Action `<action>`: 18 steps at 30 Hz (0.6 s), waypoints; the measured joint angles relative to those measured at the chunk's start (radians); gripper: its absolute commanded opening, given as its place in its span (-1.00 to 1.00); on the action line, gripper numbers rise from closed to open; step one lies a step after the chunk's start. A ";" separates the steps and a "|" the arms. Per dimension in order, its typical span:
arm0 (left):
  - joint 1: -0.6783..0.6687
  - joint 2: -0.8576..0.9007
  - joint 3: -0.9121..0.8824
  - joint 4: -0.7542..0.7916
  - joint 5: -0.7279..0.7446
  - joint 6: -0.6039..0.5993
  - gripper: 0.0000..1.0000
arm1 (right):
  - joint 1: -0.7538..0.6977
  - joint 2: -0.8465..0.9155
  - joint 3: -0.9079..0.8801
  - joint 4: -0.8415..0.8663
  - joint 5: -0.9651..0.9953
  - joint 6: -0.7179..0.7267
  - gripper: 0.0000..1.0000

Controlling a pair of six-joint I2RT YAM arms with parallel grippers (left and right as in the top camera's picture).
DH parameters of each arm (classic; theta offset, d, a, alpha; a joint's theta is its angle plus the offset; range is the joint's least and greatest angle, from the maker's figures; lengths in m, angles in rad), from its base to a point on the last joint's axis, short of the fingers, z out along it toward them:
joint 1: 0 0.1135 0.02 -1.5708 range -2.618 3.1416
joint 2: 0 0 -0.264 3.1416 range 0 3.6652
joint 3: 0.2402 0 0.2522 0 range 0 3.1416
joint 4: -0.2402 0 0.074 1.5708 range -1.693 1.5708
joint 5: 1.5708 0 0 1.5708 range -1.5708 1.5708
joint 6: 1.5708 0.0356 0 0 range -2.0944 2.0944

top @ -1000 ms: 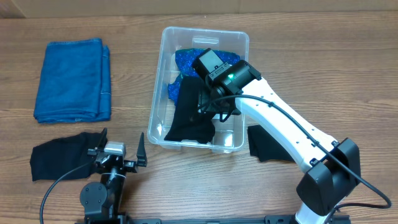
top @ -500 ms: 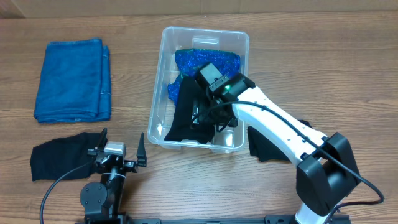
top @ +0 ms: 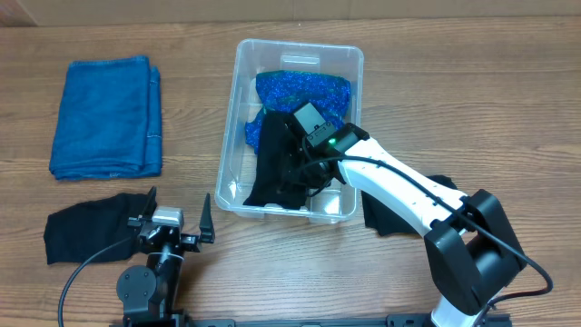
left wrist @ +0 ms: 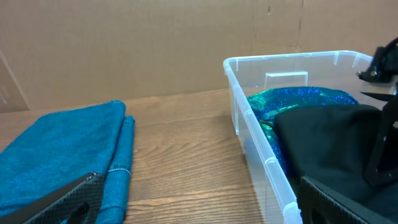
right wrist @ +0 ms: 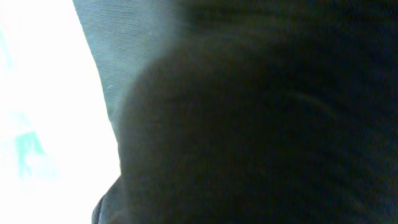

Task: Pack container
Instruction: 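Adjust the black cloth inside the container with the right gripper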

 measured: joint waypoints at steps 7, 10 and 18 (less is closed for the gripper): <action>0.000 0.000 0.000 0.000 0.000 0.000 1.00 | 0.000 0.000 0.122 -0.055 -0.066 -0.046 -0.92; 0.000 0.000 0.000 0.000 0.000 0.000 1.00 | 0.000 -0.039 0.196 -0.063 -0.122 -0.052 -0.93; 0.000 0.000 0.000 0.000 0.000 0.000 1.00 | 0.000 -0.158 0.232 0.005 -0.234 -0.071 -0.92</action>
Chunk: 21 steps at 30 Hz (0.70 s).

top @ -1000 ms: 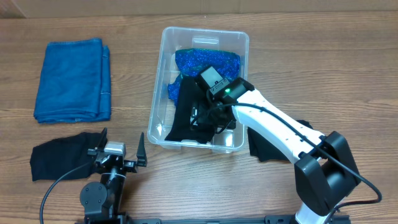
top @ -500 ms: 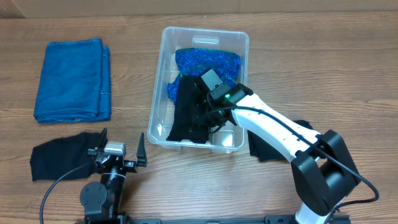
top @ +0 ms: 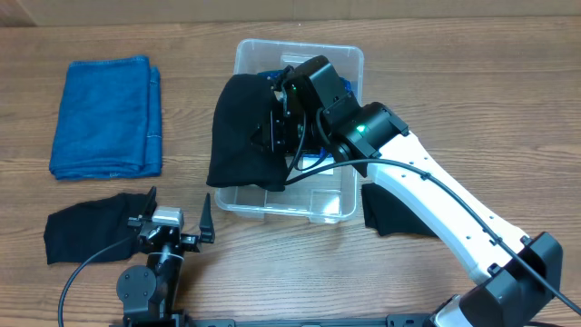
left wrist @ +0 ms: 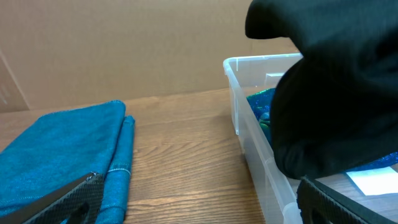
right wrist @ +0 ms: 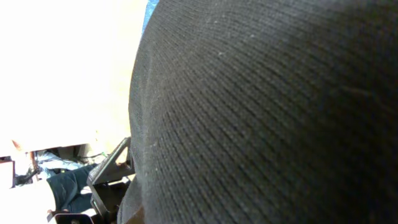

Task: Pack container
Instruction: 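Adjust the black cloth inside the container with the right gripper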

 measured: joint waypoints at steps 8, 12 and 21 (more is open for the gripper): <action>0.000 0.000 0.000 0.000 0.000 0.000 1.00 | 0.024 0.065 -0.012 0.040 -0.012 -0.003 -0.92; 0.000 0.000 0.000 0.000 0.000 0.000 1.00 | 0.024 0.103 -0.029 0.038 -0.013 -0.014 -0.88; 0.000 0.000 0.000 0.000 0.000 0.000 1.00 | 0.024 0.103 -0.160 0.101 -0.024 -0.084 -0.74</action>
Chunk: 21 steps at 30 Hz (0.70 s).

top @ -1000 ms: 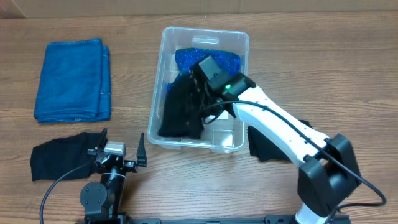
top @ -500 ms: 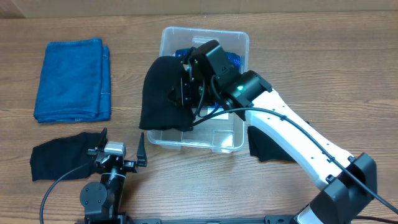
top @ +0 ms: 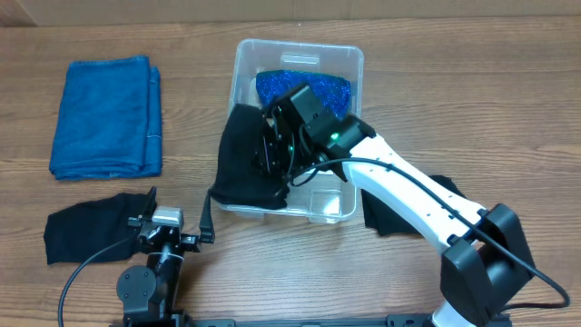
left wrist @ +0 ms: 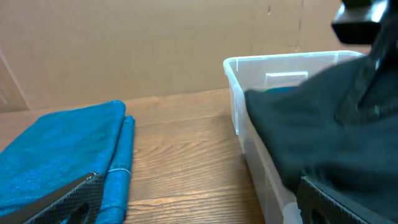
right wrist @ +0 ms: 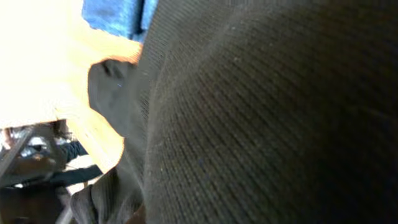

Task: Pack container
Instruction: 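Adjust the black cloth inside the container with the right gripper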

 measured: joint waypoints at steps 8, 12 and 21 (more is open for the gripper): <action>0.000 0.000 0.000 0.000 0.000 0.000 1.00 | 0.000 0.000 -0.066 -0.094 0.122 -0.053 1.00; 0.000 0.000 0.000 0.000 0.000 0.000 1.00 | 0.000 0.000 -0.069 -0.199 0.306 -0.055 1.00; 0.000 0.000 0.000 0.000 0.000 0.000 1.00 | -0.063 0.004 0.253 -0.536 0.491 -0.059 0.96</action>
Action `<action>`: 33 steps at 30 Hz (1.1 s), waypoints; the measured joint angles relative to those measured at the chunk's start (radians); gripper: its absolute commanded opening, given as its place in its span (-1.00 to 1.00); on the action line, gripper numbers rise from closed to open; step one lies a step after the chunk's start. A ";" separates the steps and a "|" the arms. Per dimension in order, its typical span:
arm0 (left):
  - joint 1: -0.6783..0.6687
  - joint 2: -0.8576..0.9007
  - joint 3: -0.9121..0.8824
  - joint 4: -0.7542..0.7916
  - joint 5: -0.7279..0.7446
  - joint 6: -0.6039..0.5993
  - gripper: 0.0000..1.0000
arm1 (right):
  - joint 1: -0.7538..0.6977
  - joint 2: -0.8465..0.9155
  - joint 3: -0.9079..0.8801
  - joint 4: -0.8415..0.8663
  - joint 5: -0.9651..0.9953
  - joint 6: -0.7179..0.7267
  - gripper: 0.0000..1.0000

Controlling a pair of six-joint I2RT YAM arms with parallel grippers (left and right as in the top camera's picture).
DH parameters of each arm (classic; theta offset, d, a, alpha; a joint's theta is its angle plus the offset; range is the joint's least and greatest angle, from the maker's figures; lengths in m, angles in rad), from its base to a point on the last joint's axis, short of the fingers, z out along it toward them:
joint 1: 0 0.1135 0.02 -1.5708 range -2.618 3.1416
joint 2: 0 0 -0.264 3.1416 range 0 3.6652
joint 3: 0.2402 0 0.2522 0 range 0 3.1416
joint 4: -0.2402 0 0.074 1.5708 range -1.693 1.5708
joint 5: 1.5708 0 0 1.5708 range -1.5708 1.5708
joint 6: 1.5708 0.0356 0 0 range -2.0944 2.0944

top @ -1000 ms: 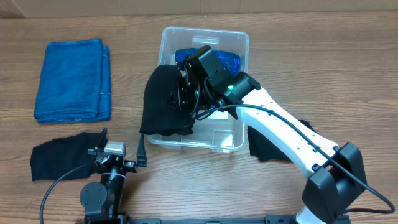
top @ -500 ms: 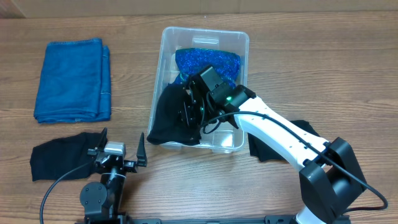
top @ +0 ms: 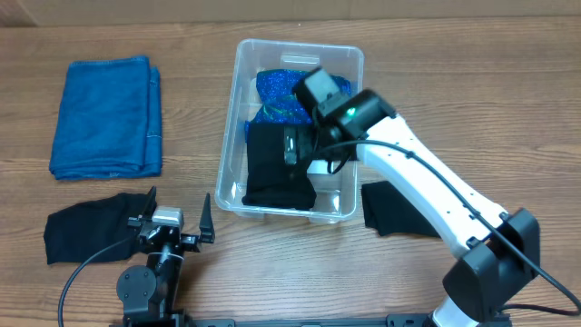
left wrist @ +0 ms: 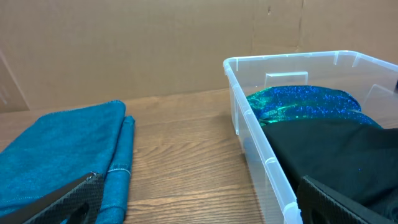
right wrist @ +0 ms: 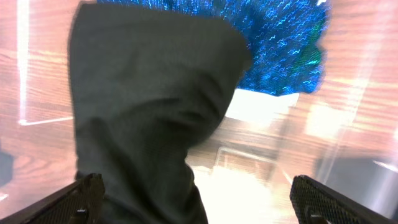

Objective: Pack container

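A clear plastic bin (top: 238, 73) stands mid-table. Inside it a black cloth (top: 278, 167) (right wrist: 143, 106) lies flat at the near end, partly over a shiny blue cloth (top: 292, 91) (right wrist: 280, 43) at the far end. My right gripper (top: 307, 151) (right wrist: 198, 202) hangs open just above the black cloth with nothing in it. My left gripper (top: 172, 225) (left wrist: 199, 202) is parked open at the front left, empty; in its view the bin (left wrist: 249, 118) shows the black cloth (left wrist: 329, 149).
A folded blue towel (top: 107, 116) lies at the far left. One black cloth (top: 91, 225) sits on the table beside my left gripper, and another black cloth (top: 399, 211) lies right of the bin under my right arm.
The black cloth hung over the bin's left wall, held by my right gripper. Now it lies flat inside the bin, and that gripper is open and a little to the right.
First my right gripper was down on the black cloth inside the bin. Then it held the cloth raised above the bin's left side. Then the cloth draped over the left wall. Now it rests spread in the bin's near end, let go.
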 measured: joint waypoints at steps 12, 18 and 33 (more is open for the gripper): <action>0.000 0.000 0.000 0.000 0.000 0.000 1.00 | 0.023 0.000 -0.065 -0.016 -0.106 -0.001 -0.85; 0.000 0.000 0.000 0.000 0.000 0.000 1.00 | 0.064 -0.002 -0.192 0.065 -0.196 0.007 -0.92; 0.000 0.000 0.000 0.000 0.000 0.000 1.00 | 0.097 0.004 -0.214 0.085 -0.127 0.129 -0.91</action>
